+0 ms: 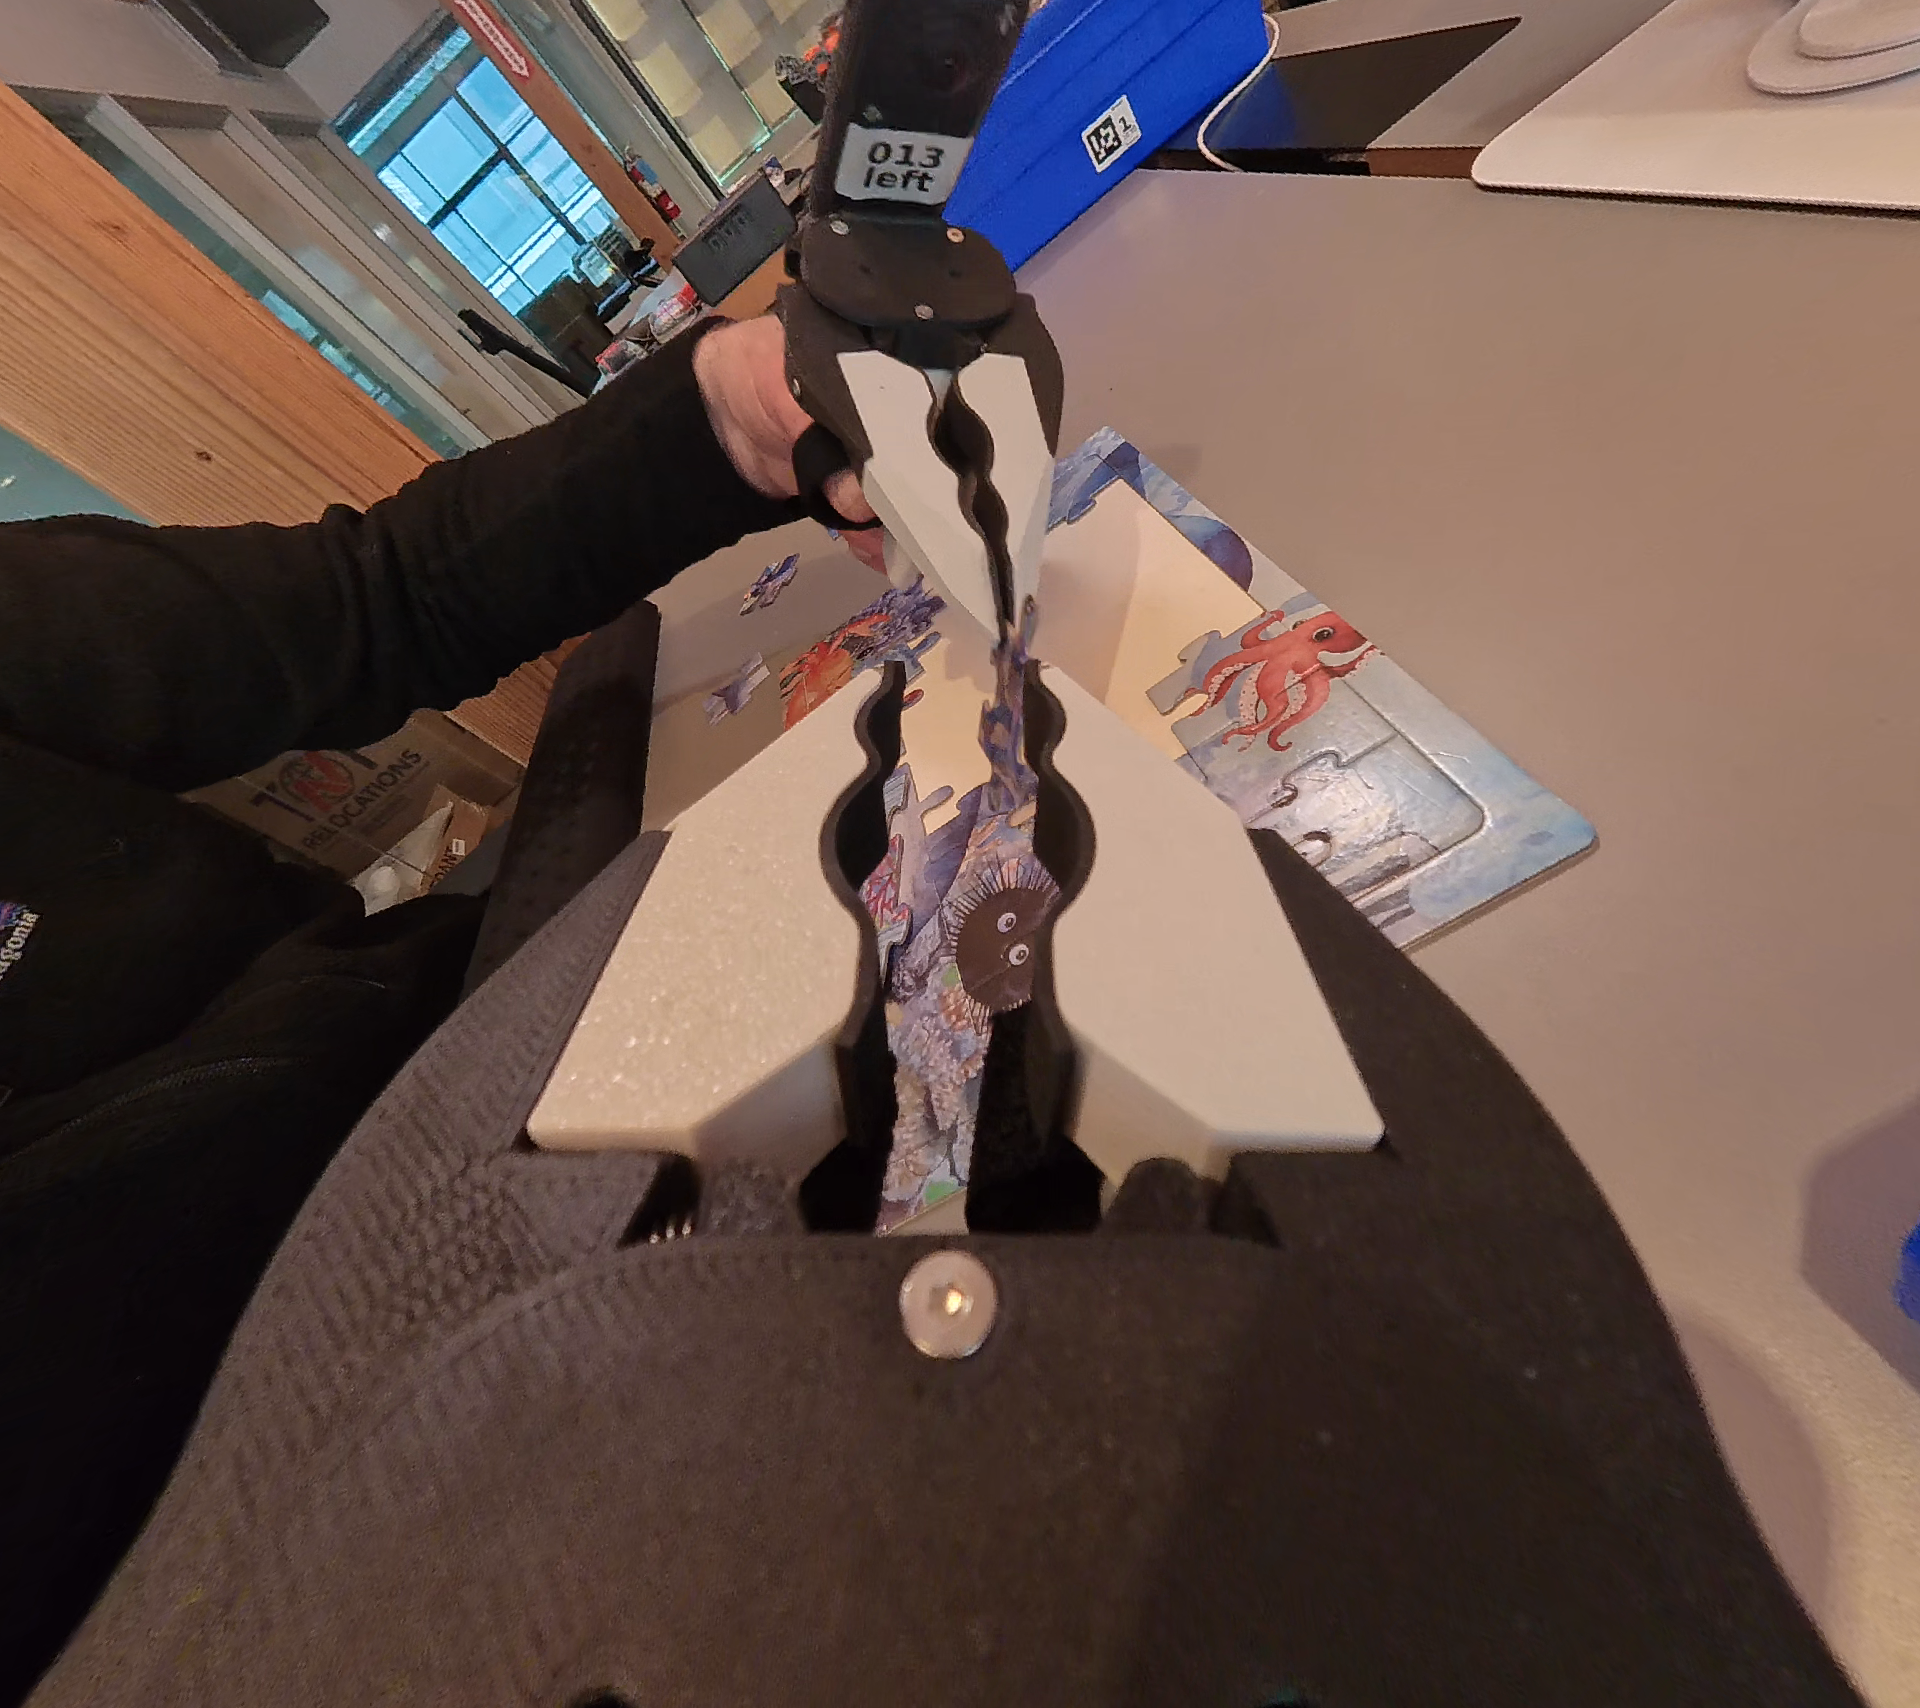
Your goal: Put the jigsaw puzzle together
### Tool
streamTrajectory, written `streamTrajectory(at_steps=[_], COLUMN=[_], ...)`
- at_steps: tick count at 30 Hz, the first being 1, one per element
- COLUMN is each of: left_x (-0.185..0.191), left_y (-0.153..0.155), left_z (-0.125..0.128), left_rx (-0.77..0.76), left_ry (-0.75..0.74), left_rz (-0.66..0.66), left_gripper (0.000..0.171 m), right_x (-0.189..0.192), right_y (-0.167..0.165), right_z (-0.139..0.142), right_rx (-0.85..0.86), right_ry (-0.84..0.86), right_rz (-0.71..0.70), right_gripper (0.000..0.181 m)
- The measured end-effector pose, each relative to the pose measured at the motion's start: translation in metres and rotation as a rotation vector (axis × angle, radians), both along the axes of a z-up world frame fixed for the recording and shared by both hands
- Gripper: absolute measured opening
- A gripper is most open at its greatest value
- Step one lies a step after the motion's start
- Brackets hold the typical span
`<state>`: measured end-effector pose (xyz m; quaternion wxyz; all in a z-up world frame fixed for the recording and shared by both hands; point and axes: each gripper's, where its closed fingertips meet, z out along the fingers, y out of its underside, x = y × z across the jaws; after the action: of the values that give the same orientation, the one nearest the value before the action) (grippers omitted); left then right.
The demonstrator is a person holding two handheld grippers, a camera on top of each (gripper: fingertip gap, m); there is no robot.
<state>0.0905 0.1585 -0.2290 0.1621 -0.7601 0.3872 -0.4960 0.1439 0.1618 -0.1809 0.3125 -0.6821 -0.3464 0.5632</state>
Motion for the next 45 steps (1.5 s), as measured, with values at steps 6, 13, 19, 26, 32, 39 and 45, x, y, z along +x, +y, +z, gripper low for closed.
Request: streamTrajectory(at_steps=[6,13,19,26,32,39,45], left_x=[-0.004,-0.008,-0.007,-0.006,-0.037,-0.087,-0.102], left_y=[0.009,0.020,0.021,0.020,0.014,-0.006,-0.019], left_z=[-0.028,-0.036,-0.039,-0.007,0.026,0.019,0.001], left_rx=[-0.049,-0.017,0.003,0.062,0.110,0.080,0.036], left_ry=[0.054,0.107,0.134,0.049,0.027,0.063,0.077], left_rz=[0.051,0.084,0.085,0.081,0.110,0.149,0.151], left_gripper=[0.001,0.002,0.002,0.000,0.000,0.000,0.000], right_x=[0.000,-0.001,-0.001,-0.001,-0.001,-0.004,-0.008], right_y=[-0.001,-0.003,-0.004,-0.004,-0.004,-0.005,-0.006], right_z=[0.003,0.004,0.004,0.006,0.004,-0.001,-0.009], right_rx=[0.005,0.008,0.008,0.009,0.008,0.001,-0.010], right_ry=[0.007,0.008,0.007,0.012,0.007,-0.010,-0.035], right_rz=[0.002,0.007,0.010,0.010,0.011,0.022,0.033], right_gripper=[0.021,0.021,0.021,0.022,0.021,0.022,0.022])
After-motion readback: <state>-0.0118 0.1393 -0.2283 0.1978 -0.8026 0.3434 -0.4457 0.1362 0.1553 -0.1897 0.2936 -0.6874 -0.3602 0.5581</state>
